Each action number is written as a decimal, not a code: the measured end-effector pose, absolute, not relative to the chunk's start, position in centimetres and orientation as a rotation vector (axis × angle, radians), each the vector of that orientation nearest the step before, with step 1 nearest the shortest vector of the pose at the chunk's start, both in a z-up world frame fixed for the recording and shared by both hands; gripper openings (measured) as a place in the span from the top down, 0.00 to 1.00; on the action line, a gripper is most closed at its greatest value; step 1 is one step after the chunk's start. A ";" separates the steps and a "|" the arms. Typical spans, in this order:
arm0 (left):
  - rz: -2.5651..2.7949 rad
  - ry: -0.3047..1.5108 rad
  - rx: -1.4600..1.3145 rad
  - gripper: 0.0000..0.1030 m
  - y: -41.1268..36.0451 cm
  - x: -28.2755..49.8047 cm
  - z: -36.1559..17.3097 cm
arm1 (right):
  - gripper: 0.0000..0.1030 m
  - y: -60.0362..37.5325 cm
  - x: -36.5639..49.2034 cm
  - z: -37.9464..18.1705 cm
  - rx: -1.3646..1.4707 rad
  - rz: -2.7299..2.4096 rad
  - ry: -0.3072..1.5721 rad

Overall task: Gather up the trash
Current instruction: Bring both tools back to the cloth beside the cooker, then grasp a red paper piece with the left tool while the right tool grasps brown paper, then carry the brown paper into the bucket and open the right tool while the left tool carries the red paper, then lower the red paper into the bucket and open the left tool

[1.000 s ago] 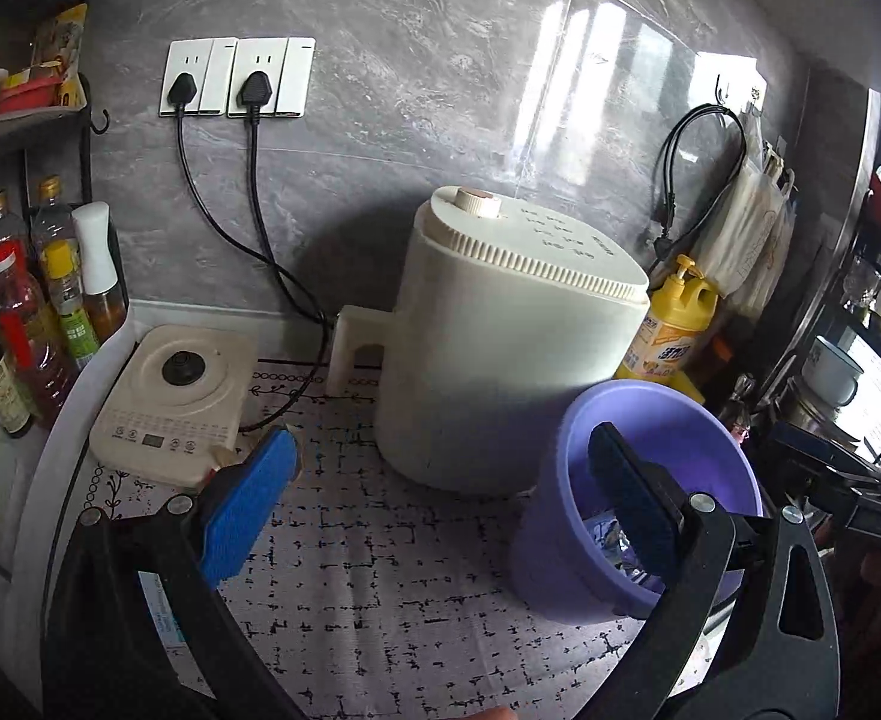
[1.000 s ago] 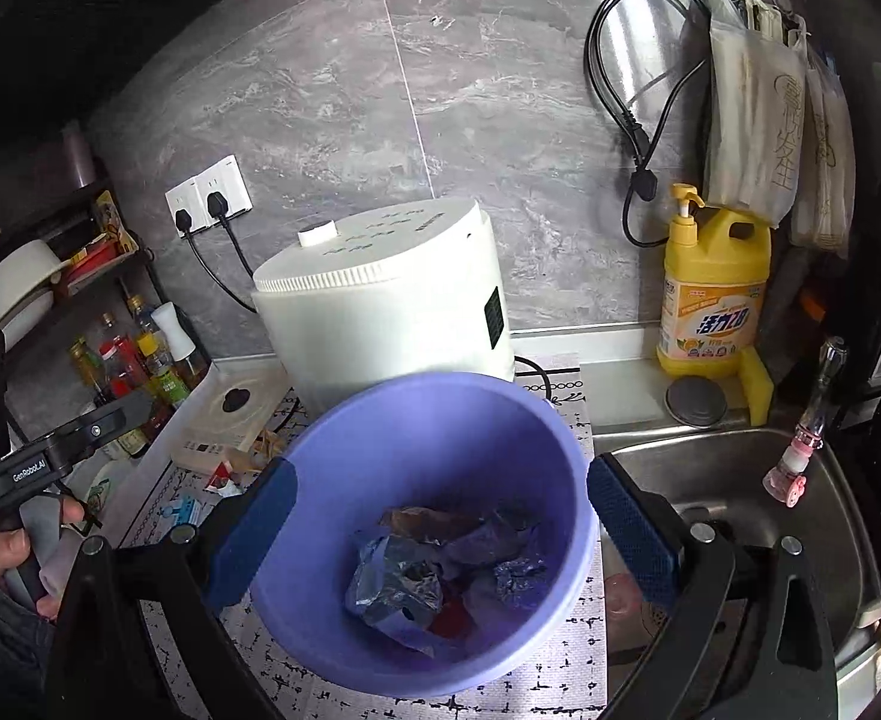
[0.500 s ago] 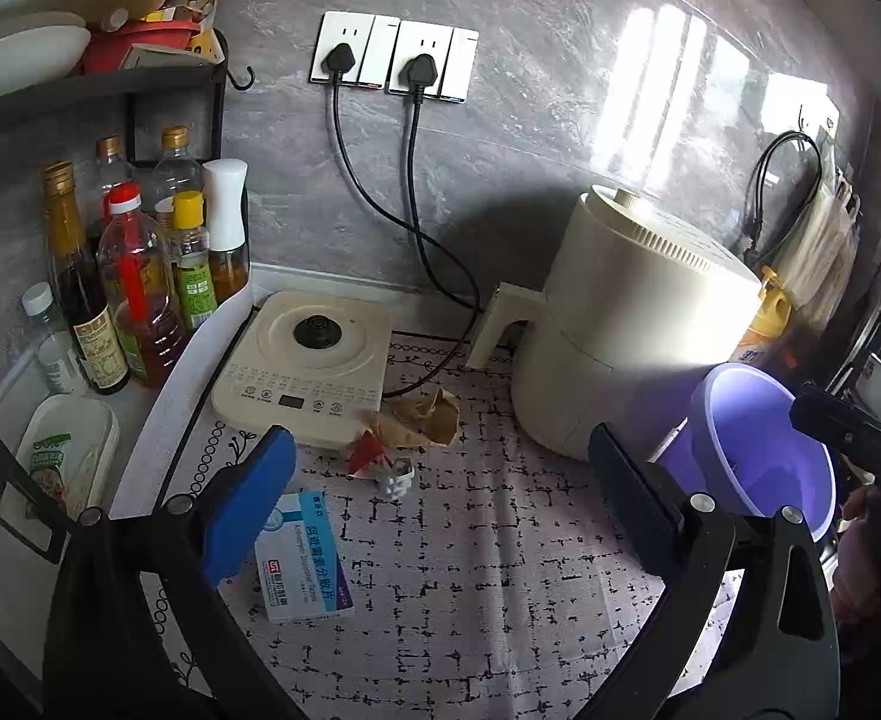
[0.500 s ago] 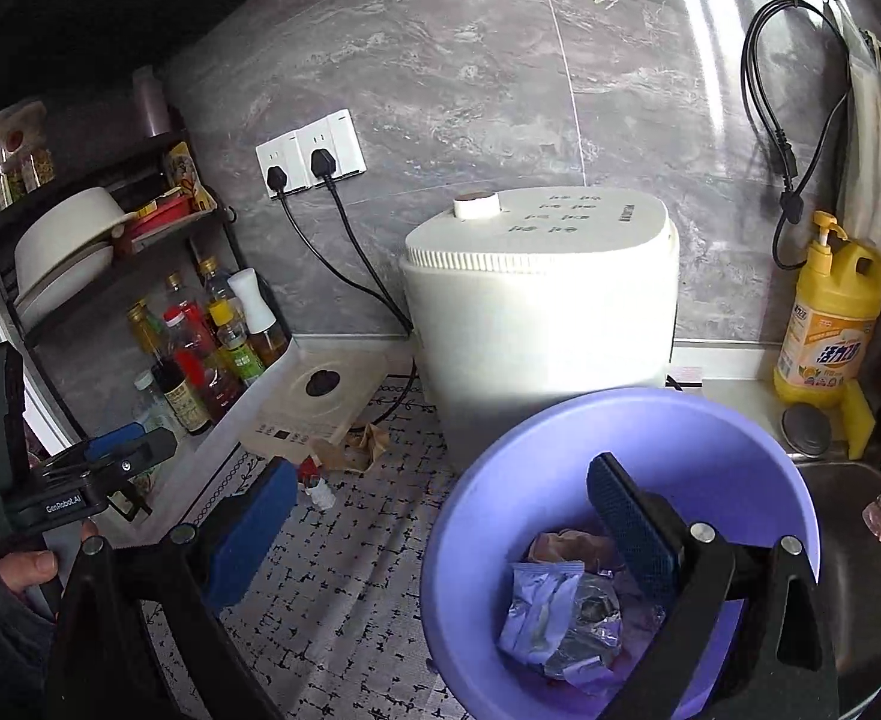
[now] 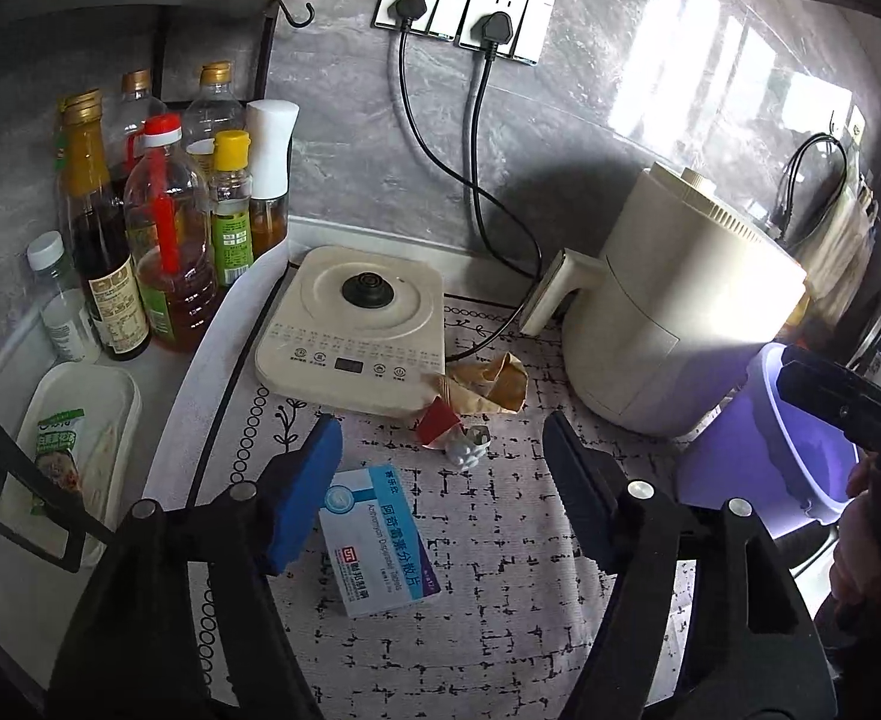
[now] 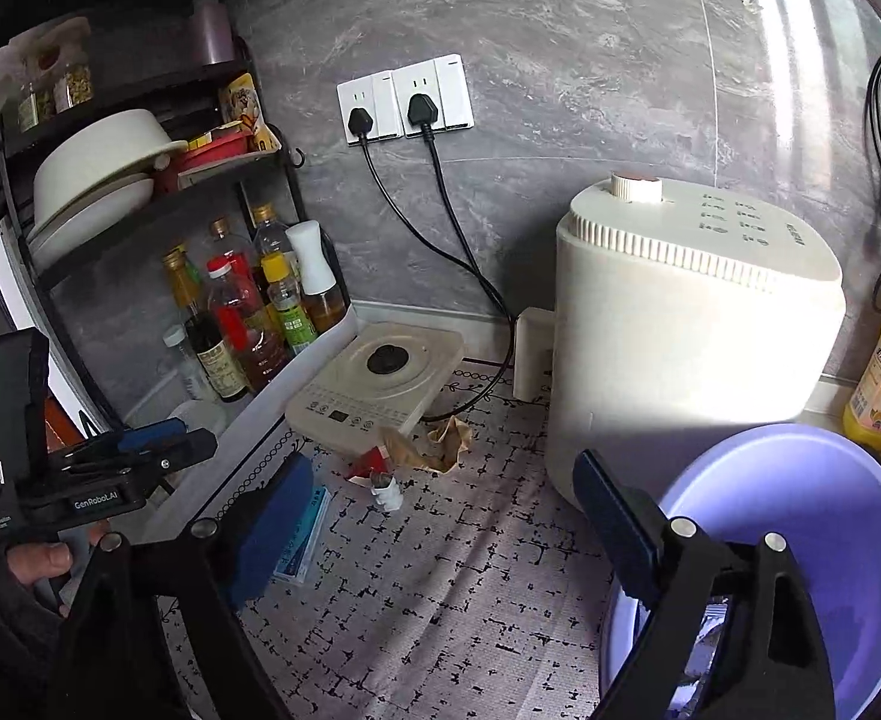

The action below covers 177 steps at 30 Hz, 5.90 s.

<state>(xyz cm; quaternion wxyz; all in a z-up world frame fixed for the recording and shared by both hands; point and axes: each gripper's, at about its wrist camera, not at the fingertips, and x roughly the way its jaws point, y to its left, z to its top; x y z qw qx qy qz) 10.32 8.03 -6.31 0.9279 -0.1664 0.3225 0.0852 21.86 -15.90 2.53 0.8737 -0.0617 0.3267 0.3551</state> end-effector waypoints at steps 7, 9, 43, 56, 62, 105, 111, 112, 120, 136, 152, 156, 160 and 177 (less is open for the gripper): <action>0.096 0.734 -0.337 0.48 9.9 12.9 -8.7 | 0.16 -13.1 22.5 1.3 -0.126 0.703 0.699; 0.068 0.763 -0.317 0.51 10.0 13.9 -9.7 | 0.16 -12.6 22.7 0.9 -0.127 0.685 0.706; 0.017 0.782 -0.366 0.98 12.4 21.1 -15.7 | 0.26 -6.8 28.4 -7.9 -0.204 0.616 0.923; 0.106 0.813 -0.413 0.96 15.2 20.2 -15.7 | 0.45 -4.0 34.3 -12.3 -0.267 0.582 0.981; 0.076 0.855 -0.430 0.59 14.5 19.8 -17.2 | 0.94 -3.2 35.0 -13.9 -0.319 0.580 1.019; 0.130 0.665 -0.391 0.72 12.6 12.6 -9.0 | 0.97 -8.5 24.6 0.2 -0.239 0.633 0.722; 0.112 0.642 -0.397 0.72 10.7 11.6 -8.1 | 0.97 -10.8 23.2 1.3 -0.228 0.624 0.710; 0.108 0.639 -0.395 0.72 10.2 11.5 -7.9 | 0.97 -11.2 23.0 1.6 -0.223 0.624 0.706; 0.079 0.607 -0.369 0.72 6.1 11.3 -5.8 | 0.97 -16.4 22.1 4.3 -0.168 0.599 0.646; -0.014 0.564 -0.273 0.72 -2.7 13.5 -2.2 | 0.97 -28.3 22.6 7.6 -0.053 0.494 0.561; -0.128 0.525 -0.209 0.72 -11.8 16.4 0.4 | 0.32 -38.9 21.9 6.2 -0.010 0.395 0.535; -0.153 0.531 -0.195 0.72 -14.0 17.3 0.3 | 0.31 -43.1 22.4 5.5 0.047 0.327 0.547; -0.173 0.529 -0.188 0.72 -15.9 18.5 0.4 | 0.31 -46.3 23.0 5.2 0.082 0.294 0.549; -0.181 0.514 -0.215 0.31 -22.1 21.8 0.0 | 0.31 -50.8 25.6 4.9 0.067 0.364 0.533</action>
